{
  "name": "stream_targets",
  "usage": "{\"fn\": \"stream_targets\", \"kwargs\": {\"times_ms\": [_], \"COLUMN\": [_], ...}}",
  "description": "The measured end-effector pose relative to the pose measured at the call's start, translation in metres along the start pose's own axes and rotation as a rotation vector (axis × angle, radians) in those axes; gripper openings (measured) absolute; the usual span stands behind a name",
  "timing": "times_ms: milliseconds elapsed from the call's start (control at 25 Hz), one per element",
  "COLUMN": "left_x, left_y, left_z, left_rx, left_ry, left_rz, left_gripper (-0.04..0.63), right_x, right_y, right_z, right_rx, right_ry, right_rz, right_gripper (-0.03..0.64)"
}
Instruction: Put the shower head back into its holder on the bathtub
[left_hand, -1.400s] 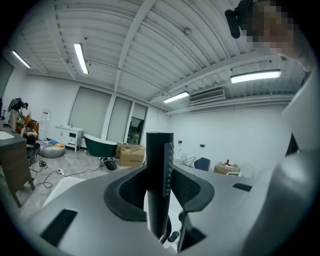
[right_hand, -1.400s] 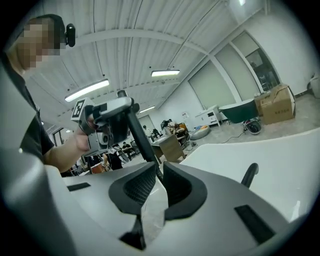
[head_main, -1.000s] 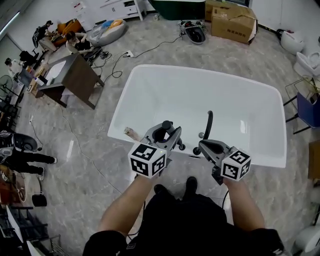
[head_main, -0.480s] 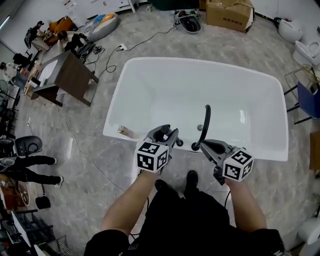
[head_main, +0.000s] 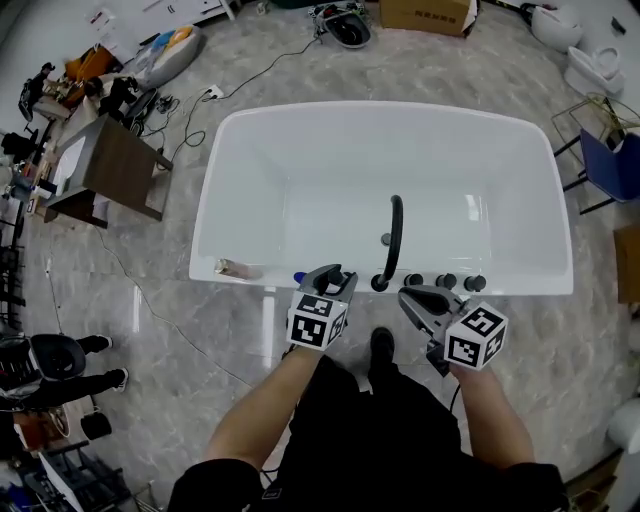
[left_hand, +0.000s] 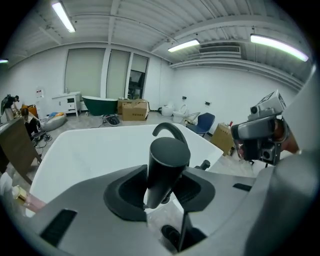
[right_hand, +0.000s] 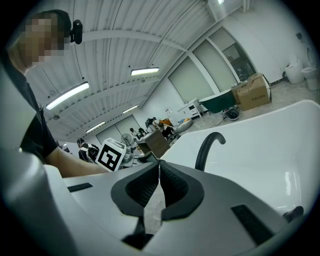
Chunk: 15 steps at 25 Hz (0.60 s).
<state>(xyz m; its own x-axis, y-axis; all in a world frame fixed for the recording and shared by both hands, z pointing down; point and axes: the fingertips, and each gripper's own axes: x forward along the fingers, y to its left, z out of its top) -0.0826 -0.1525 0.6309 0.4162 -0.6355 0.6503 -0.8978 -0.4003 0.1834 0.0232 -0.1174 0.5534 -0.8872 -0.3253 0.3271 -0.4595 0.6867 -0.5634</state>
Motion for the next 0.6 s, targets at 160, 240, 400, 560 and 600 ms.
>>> {"fn": "stream_targets", "kwargs": {"times_ms": [160, 240, 400, 560, 600], "left_x": [0.012, 0.020, 0.034, 0.049, 0.053], "left_y": [0.007, 0.011, 0.020, 0.025, 0.026], "left_z": [-0.011, -0.018, -0.032, -0.050, -0.054], "left_rx": [0.016, 0.016, 0.006, -0.008, -0.013], "left_ry": [0.037, 0.054, 0.085, 0.129, 0.140], "left_rz": [0.021, 0.026, 0.034, 0.054, 0.059], "left_gripper": [0.149, 0.149, 0.150, 0.152, 0.152], "right_x": [-0.004, -0.003, 0.003, -0.001, -0.003], "right_y": [-0.001, -0.003, -0.002, -0.004, -0.005], "right_z": [-0.009, -0.012, -0.009, -0.012, -0.014], "right_rx": [0.028, 0.037, 0.028, 0.029, 0.035], "right_ry": [0.001, 0.004, 0.004, 0.013, 0.014], "right_rz": [-0.023, -0.030, -0.032, -0.043, -0.049], "right_gripper": [0.023, 0.023, 0.023, 0.023, 0.023]}}
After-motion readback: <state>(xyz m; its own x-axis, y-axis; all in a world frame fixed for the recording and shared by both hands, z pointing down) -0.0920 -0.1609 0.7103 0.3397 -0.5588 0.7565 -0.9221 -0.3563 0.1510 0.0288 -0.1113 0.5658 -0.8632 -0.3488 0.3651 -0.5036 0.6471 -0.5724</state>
